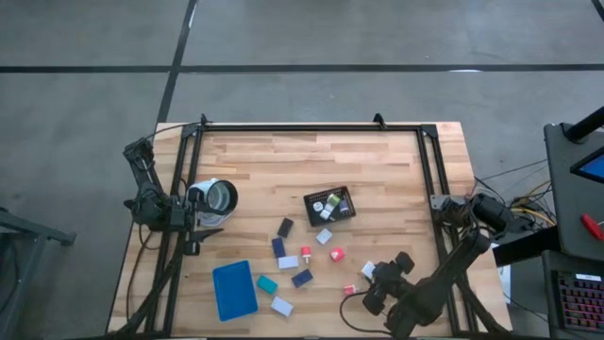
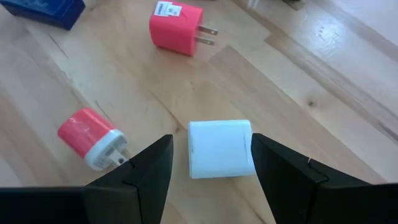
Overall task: Pick & Place Office items
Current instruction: Put the bottom white charger adapter into the black bin
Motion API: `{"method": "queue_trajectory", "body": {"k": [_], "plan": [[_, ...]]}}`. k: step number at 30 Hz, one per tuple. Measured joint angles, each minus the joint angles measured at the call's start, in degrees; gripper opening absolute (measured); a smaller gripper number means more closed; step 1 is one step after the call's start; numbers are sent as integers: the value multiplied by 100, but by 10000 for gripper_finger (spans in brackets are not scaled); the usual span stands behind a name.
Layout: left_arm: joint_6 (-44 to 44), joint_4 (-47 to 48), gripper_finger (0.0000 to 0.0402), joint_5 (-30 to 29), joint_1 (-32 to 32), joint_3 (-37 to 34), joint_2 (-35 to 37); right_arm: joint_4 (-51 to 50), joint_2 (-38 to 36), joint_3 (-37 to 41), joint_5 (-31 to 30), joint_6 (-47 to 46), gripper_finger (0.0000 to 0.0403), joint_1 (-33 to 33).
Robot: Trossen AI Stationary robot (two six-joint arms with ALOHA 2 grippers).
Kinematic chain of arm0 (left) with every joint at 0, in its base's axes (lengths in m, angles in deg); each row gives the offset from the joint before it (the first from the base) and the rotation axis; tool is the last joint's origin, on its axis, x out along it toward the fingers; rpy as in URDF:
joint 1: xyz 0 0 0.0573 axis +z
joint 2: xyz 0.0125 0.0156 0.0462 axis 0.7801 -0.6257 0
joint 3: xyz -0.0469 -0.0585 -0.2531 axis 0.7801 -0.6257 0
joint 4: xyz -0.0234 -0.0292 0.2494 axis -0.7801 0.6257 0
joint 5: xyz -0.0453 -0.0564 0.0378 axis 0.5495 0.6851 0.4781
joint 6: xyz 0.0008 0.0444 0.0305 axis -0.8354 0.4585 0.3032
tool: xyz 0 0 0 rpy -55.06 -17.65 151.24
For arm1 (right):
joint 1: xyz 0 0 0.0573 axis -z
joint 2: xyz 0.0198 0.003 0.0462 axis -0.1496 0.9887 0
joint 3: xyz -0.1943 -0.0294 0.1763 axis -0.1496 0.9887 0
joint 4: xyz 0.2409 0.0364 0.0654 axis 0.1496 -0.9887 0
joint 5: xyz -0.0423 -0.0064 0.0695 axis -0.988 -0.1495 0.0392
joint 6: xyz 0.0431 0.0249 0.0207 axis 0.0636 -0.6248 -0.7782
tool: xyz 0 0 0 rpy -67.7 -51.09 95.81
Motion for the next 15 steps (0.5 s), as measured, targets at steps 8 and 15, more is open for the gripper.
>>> {"method": "queue_trajectory", "body": {"k": [8, 15], "plan": [[2, 4, 225, 0, 0, -1, 0, 156, 17, 150, 0, -7, 215, 2], [1, 4, 225, 0, 0, 1, 0, 648, 17, 513, -1, -7, 215, 6]]}}
